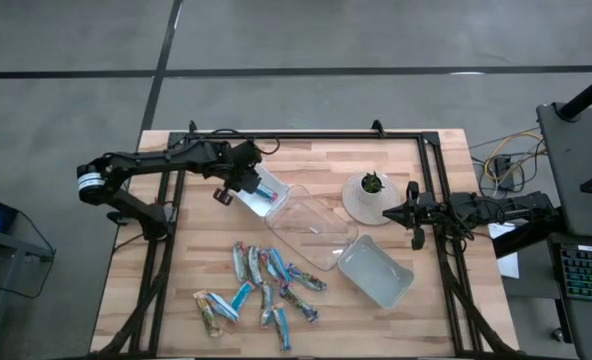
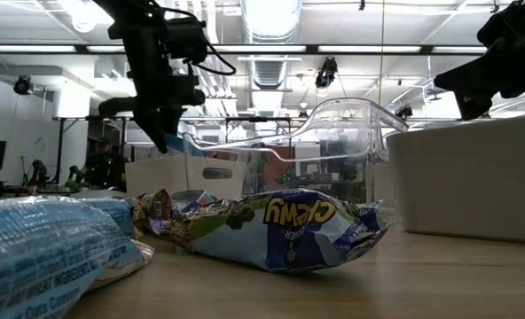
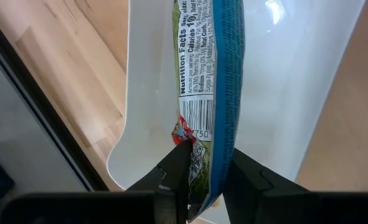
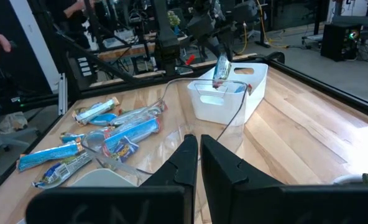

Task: Pick and place Granola Bars by type
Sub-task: Put the red granola bar into the white bin

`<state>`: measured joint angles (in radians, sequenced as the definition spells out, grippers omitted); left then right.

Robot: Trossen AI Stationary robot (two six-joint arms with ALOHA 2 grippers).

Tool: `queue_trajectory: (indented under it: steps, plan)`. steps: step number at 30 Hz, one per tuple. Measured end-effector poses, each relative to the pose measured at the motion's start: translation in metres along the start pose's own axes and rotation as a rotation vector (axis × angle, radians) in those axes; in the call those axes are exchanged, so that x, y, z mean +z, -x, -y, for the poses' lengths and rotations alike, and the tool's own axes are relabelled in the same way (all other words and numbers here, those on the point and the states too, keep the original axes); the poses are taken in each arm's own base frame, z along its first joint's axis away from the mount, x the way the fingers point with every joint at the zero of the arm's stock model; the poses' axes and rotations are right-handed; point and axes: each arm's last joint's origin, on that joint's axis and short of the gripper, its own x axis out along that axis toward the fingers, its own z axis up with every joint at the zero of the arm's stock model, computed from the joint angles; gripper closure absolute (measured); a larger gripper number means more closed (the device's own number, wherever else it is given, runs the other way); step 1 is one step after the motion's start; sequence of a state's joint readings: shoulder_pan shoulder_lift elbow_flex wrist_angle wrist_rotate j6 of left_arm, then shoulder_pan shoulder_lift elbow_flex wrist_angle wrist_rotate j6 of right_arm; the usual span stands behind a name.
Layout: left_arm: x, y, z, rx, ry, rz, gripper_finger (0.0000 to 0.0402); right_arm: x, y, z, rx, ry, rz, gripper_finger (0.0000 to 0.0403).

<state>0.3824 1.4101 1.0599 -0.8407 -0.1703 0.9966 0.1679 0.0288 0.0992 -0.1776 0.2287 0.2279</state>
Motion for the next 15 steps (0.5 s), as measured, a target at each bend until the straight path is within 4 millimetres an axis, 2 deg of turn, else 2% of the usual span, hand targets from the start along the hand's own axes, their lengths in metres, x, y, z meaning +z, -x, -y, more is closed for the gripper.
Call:
queue_trajectory:
  steps: [15]
  plan:
    - [0.0021, -0.0003, 0.0002, -0.026, 0.075, 0.054, 0.0313, 0.0001, 0.0000, 0.0000, 0.000, 0.000, 0.000, 0.0390]
